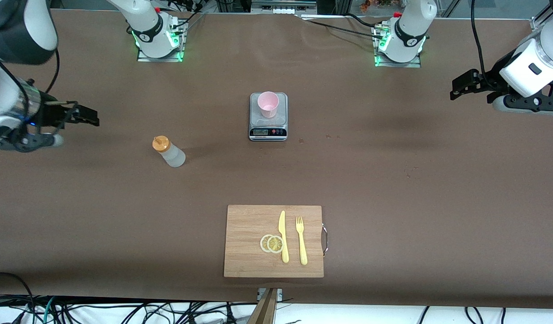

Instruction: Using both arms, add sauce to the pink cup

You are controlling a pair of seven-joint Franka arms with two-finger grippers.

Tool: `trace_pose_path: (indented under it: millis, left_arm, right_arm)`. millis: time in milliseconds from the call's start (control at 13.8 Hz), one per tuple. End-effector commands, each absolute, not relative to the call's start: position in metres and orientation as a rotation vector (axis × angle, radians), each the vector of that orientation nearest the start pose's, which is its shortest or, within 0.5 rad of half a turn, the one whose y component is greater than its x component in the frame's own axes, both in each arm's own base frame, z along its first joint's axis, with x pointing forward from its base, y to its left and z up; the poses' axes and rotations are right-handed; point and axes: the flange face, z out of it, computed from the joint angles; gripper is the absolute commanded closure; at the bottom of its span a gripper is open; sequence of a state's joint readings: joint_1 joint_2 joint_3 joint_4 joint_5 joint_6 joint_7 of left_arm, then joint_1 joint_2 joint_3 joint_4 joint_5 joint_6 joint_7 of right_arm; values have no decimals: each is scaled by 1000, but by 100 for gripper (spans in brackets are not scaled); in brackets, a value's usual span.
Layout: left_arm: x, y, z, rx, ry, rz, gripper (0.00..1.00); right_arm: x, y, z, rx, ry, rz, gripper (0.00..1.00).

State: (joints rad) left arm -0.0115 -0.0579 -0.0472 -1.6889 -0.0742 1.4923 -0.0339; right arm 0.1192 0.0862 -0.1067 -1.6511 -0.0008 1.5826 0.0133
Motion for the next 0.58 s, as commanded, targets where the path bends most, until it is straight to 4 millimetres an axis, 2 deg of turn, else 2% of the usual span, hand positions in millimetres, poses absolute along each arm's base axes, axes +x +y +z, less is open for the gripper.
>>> trace_pose_path:
  millis: [0, 73, 145, 218, 508]
  left_arm:
    - [523, -40, 597, -3184, 60, 224, 0]
    - [523, -40, 597, -3184, 60, 227, 0]
    - [523, -40, 597, -3184, 57, 224, 0]
    - [523, -40, 597, -3184, 57, 224, 0]
    - [523, -40, 597, -3184, 60, 224, 0]
  right_arm:
    - [561, -14, 580, -3154, 164, 197, 0]
    - [559, -28, 584, -3140, 193, 190, 0]
    - [558, -31, 586, -3140, 165, 187, 0]
    - [557, -32, 587, -3139, 121, 188, 0]
    - [556, -31, 587, -3144, 133, 190, 0]
